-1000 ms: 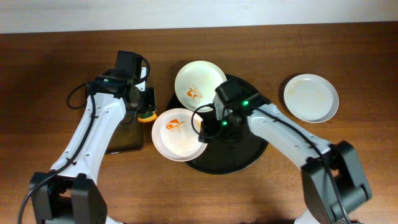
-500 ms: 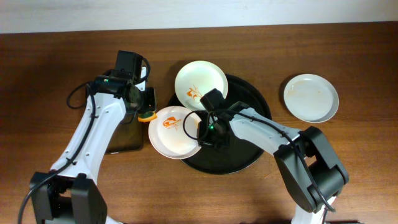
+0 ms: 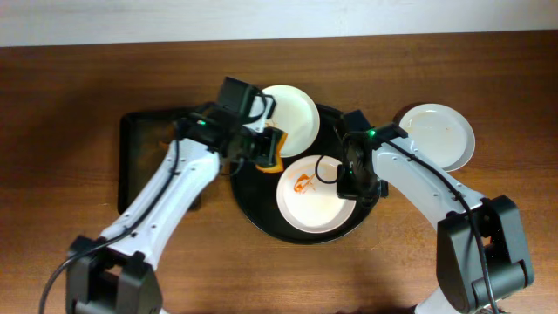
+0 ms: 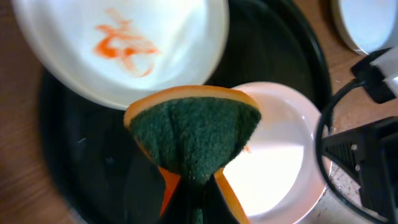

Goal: Clean dirty plates on tray and stack at the side
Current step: 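Scrub the held plate with the sponge in the left gripper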

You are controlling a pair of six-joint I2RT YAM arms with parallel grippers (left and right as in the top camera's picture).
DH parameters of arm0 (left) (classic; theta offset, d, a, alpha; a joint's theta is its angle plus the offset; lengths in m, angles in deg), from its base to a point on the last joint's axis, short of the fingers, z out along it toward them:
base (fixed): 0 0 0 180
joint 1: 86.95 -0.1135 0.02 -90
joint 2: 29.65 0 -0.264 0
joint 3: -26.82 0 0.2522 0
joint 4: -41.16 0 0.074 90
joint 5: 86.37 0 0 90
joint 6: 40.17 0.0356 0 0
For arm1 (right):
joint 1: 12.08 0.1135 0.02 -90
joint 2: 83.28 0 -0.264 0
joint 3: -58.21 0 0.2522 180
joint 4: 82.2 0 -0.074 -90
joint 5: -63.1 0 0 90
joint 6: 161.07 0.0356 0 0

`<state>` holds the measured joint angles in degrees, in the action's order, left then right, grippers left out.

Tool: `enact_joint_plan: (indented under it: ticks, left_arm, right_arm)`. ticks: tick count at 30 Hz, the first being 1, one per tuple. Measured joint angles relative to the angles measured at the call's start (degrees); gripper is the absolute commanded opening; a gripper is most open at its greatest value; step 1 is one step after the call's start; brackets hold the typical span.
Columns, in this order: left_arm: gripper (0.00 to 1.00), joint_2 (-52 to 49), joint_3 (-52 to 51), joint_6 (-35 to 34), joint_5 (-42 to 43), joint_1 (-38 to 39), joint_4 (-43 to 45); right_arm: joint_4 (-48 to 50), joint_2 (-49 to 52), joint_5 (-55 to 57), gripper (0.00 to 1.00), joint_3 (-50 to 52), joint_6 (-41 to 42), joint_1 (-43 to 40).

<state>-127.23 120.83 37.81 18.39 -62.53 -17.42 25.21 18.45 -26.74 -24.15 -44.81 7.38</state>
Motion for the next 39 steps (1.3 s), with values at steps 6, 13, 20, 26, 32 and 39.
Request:
enact_joint_plan:
  ticks: [6, 13, 20, 26, 32, 39]
  left_arm:
    - [0.00, -11.5, 0.0, 0.0, 7.7, 5.9, 7.2]
    - [0.01, -19.0, 0.0, 0.0, 13.4, 12.2, 12.3]
    - [0.01, -20.8, 0.9, 0.0, 5.6, 13.5, 12.2]
    - [0.01, -20.8, 1.6, 0.0, -4.0, 11.9, 7.8]
    - [0.01, -20.9, 2.6, 0.0, -4.5, 9.5, 3.8]
    - [0.01, -13.6, 3.0, 0.0, -17.9, 8.2, 3.3]
  right_arm:
    - [-3.0, 0.0, 4.0, 0.04, 0.0, -0.6, 0.0]
    - [-2.1, 0.0, 4.7, 0.04, 0.0, -0.8, 0.0]
    - [-0.9, 0.0, 5.6, 0.04, 0.2, -0.8, -0.1]
    - [-0.9, 0.0, 5.9, 0.04, 0.3, -0.8, -0.2]
    - [-0.5, 0.0, 5.3, 0.04, 0.3, -0.8, -0.2]
    - [-0.8, 0.0, 4.6, 0.04, 0.2, -0.8, -0.2]
